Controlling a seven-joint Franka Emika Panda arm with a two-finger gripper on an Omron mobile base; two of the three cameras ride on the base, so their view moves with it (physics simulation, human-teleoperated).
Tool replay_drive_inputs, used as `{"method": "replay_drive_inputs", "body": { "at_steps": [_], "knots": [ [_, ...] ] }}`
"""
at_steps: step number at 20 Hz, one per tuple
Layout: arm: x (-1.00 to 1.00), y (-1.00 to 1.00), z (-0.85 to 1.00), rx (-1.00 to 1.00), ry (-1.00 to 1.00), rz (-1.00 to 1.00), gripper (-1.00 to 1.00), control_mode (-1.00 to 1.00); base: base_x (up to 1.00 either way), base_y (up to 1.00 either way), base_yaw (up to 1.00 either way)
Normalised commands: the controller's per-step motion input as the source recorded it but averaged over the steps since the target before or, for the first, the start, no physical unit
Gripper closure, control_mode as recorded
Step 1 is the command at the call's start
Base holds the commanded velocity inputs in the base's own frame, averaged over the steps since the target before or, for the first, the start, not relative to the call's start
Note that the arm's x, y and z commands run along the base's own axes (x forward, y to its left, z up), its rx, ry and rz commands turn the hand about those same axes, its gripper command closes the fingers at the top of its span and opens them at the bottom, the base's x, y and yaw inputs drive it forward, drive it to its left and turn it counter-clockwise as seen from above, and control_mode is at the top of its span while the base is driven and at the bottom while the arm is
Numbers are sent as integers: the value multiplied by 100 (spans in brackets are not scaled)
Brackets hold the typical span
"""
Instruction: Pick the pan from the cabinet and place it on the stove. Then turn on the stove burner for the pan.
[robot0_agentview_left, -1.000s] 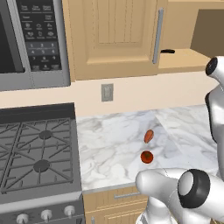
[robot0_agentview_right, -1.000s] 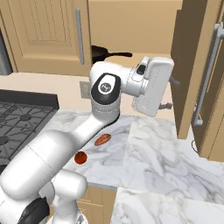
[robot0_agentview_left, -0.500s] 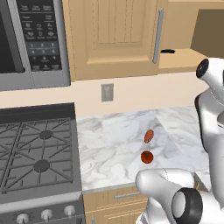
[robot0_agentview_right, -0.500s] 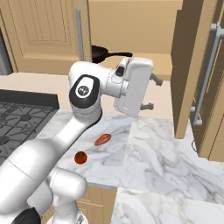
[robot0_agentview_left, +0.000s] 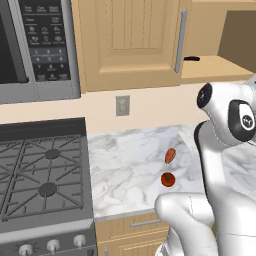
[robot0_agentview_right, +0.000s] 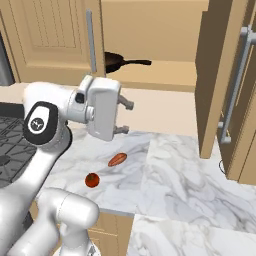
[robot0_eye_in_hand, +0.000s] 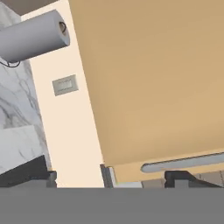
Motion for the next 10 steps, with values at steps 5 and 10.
{"method": "replay_drive_inputs", "body": {
  "at_steps": [5, 10],
  "knots": [
    [-24, 100, 0, 10, -24, 6, -100, -100, 0, 0, 0],
    [-8, 98, 0, 14, -31, 13, -100, -100, 0, 0, 0]
  ]
}}
